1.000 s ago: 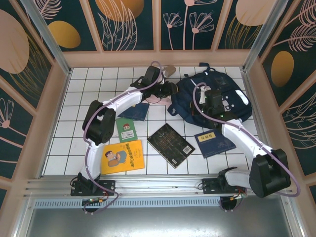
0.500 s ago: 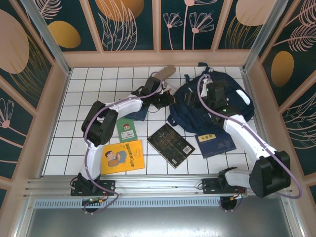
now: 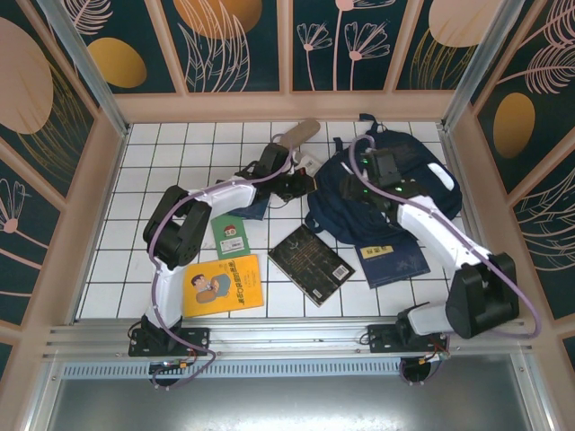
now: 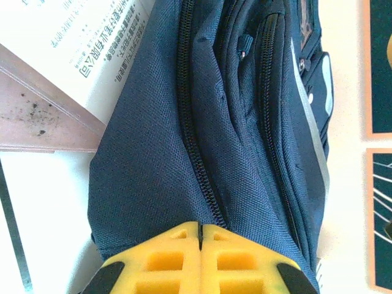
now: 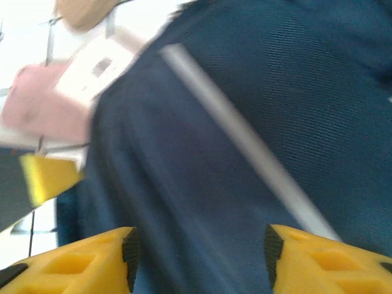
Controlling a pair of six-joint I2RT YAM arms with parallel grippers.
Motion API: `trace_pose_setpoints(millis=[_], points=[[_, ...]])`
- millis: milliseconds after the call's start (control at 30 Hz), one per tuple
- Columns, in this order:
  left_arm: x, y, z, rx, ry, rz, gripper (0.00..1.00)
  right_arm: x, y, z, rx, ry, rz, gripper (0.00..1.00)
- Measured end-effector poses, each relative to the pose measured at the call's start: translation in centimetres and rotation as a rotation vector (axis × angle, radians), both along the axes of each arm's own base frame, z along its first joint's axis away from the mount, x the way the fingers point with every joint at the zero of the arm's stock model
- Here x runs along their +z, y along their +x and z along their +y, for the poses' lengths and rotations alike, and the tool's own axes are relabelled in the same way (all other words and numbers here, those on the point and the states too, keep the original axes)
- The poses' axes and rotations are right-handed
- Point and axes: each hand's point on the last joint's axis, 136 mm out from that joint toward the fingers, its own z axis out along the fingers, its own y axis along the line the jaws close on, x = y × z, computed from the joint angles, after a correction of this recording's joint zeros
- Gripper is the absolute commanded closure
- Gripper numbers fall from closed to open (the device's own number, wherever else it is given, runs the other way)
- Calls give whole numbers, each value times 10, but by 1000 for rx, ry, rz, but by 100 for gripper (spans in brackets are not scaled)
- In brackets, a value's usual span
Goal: Pack the student bag
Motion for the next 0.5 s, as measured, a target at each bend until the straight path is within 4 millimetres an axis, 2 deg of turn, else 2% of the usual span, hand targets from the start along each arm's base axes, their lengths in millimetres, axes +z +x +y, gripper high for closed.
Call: trace_pose_setpoints(millis=[133,200,267,333,433,500], points=[[15,13,6,18,-23,11,100,12,-18,-72,-253,69,-43,34],[37,28,9,36,-43,-21,100,22,-26,-88,-313,92,-78,34],[59,43,14,57,-69,-65,100,27,-31,-93,-327,102,-99,36],[72,53,27,89,-84,-84,100,21,-35,-93,-326,99,-89,37],[78,61,45,127,-86,-82,100,7,-39,-86,-290,94,-53,33],[79,66,55,144,-83,-79,100,2,-39,-69,-224,89,-35,29]])
